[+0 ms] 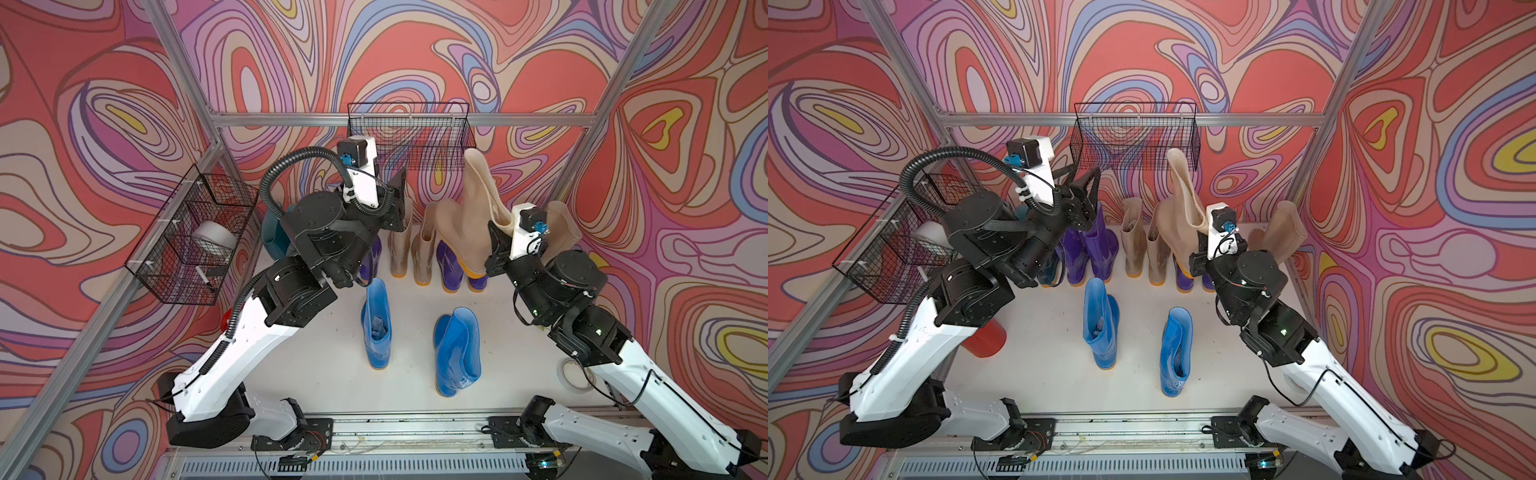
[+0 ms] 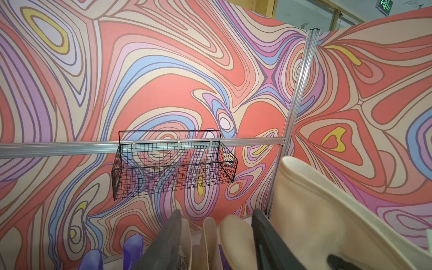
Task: Match and arrange rain boots in pairs
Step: Pair a pair of rain boots at the center of the board.
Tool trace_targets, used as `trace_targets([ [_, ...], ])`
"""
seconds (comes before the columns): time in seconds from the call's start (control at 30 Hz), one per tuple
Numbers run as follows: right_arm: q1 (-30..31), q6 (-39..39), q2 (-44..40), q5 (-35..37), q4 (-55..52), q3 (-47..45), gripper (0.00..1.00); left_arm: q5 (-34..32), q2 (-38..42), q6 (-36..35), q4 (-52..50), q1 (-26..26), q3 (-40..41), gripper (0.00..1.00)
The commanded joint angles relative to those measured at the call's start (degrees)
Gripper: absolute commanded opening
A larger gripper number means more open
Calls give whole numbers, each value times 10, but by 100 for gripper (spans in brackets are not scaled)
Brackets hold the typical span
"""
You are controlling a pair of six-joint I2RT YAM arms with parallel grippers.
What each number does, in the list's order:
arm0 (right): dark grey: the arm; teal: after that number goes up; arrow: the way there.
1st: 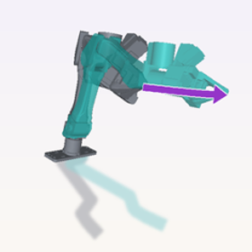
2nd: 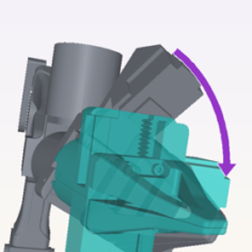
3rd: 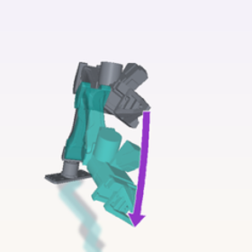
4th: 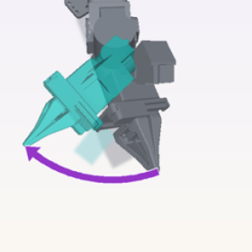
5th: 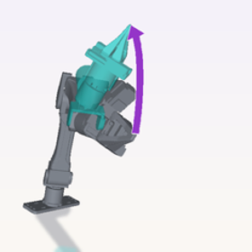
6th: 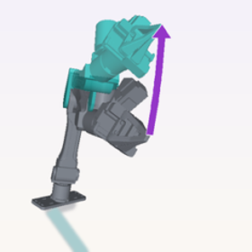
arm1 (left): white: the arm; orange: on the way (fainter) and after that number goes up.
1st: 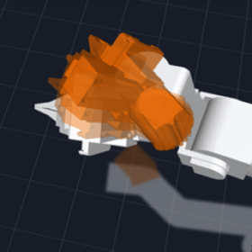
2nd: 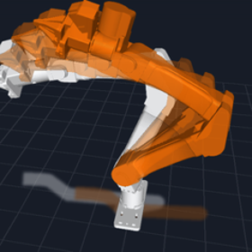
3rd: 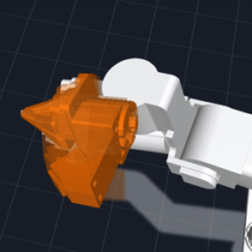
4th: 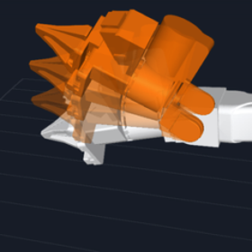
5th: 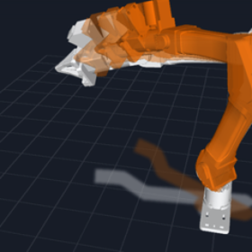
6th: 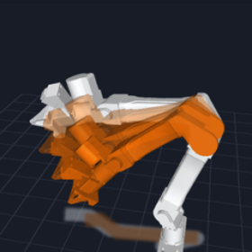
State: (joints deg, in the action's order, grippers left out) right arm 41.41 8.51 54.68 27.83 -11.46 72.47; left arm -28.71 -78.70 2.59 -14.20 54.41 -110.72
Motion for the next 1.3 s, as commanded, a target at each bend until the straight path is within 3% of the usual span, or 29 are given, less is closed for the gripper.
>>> trace_targets([
  [0.0,1,48,-25,62,83,40,6,-10,27,3,22,-1,32,49],
  [0.3,-4,163,-13,165,129,22,6,-5,69,22,-5,-1,82,47],
  [0.43,-44,163,-6,179,126,18,5,-2,74,26,-29,-1,91,46],
  [0.53,-131,94,7,139,62,30,5,0,75,28,-37,-2,94,46],
  [0.7,-284,-8,30,7,-11,39,5,3,76,31,-47,-2,96,44],
  [1.0,-383,-37,66,-106,-35,40,5,2,74,28,-41,-1,113,44],
  [1.27,-415,-46,83,-154,-33,41,5,-1,68,27,-33,-1,128,44],
])
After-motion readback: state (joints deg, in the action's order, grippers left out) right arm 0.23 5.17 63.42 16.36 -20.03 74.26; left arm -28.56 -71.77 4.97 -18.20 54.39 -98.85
